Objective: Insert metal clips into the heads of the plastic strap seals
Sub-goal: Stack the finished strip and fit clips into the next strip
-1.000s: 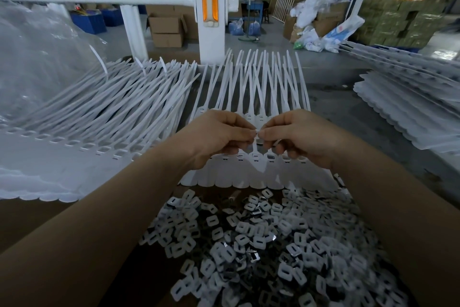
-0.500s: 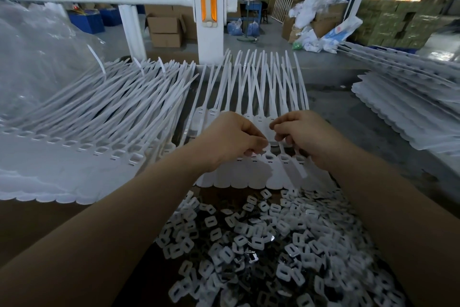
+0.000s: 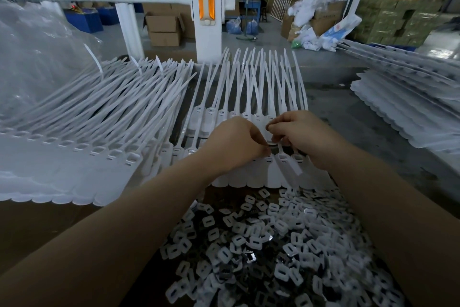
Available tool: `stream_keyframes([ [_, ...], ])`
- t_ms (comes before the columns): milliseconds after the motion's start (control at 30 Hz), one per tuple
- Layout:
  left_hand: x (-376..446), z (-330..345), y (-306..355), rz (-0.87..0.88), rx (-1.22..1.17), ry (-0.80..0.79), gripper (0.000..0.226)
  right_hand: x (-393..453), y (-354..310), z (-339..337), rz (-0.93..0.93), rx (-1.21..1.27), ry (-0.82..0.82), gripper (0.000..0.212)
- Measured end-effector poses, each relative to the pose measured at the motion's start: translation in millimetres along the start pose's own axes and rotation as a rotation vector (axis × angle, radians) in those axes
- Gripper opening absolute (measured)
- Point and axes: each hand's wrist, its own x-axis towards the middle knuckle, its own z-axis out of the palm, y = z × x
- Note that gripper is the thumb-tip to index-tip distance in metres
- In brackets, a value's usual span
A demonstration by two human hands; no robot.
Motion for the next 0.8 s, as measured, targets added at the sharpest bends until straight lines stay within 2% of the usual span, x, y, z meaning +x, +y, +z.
stream_keyframes([
  [200, -5.1, -3.8, 2.7, 0.121, 0.088, 0.021, 0.01, 0.7, -1.3, -0.6, 0.002, -0.005, -0.008, 0.006],
  [367, -11.2, -9.6, 4.6, 0.374, 0.497, 0.001, 0.024, 1.9, 0.3, -1.3, 0.005, 0.006, -0.004, 0.006],
  [533, -16.1, -16.7, 3.9, 0.577, 0.735, -0.083, 0.033, 2.3, 0.3, 0.0, 0.002, -0.001, -0.003, 0.007],
  [700, -19.9, -13.6, 11.0, 0.675, 0.908, -0.119, 0.043, 2.1, 0.3, 0.5, -0.007, 0.001, -0.014, 0.008],
  [800, -21.0, -13.3, 12.9, 0.686, 0.945, -0.116, 0.04, 2.1, 1.1, 1.6, -0.041, -0.041, -0.021, 0.01],
])
